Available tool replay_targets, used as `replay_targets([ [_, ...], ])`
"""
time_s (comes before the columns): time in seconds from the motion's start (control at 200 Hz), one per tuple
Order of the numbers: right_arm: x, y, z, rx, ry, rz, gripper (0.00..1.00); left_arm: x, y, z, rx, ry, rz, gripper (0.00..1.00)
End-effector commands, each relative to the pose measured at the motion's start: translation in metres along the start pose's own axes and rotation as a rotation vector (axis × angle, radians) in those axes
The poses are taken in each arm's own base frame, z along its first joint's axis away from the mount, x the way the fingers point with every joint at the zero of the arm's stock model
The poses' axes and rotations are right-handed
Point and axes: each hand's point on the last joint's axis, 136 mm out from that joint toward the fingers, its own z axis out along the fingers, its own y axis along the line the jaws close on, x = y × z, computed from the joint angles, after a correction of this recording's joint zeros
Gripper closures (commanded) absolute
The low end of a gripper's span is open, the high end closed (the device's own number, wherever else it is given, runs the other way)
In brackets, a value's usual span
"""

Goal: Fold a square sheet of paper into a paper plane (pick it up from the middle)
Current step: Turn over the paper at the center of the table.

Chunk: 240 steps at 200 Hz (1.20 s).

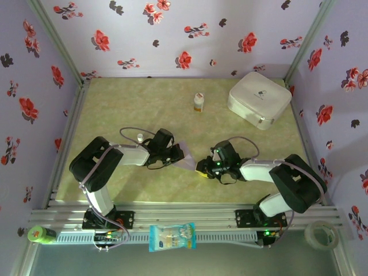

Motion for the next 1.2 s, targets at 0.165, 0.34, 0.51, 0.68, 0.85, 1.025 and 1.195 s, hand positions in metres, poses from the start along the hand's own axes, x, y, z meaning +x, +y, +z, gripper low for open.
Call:
replay_targets([
  [0.165, -0.004, -0.008, -0.001, 0.002, -0.032, -0.003, 0.79, 0.001, 0.015, 0.003, -0.045, 0.011, -0.038, 1.00],
  [0.34, -0.006, -0.006, -0.002, -0.018, -0.042, -0.009, 0.83, 0.002, 0.016, 0.003, -0.045, 0.012, -0.039, 1.00],
  [0.51, -0.006, -0.004, -0.003, -0.029, -0.044, -0.016, 0.89, 0.000, 0.011, 0.001, -0.029, 0.003, -0.035, 0.97],
  [0.68, -0.006, 0.000, -0.009, -0.043, -0.058, -0.038, 0.91, -0.011, -0.014, -0.014, 0.034, -0.040, 0.006, 0.86],
  [0.85, -0.012, 0.012, -0.028, -0.027, -0.107, -0.118, 0.93, -0.027, -0.047, -0.047, 0.095, -0.128, 0.084, 0.73],
  [1.025, -0.025, 0.025, -0.072, 0.121, -0.230, -0.317, 0.94, -0.045, -0.062, -0.100, 0.063, -0.279, 0.165, 0.69],
  [1.195, -0.038, 0.044, -0.126, 0.269, -0.364, -0.547, 0.96, -0.059, -0.057, -0.151, -0.003, -0.440, 0.193, 0.65],
])
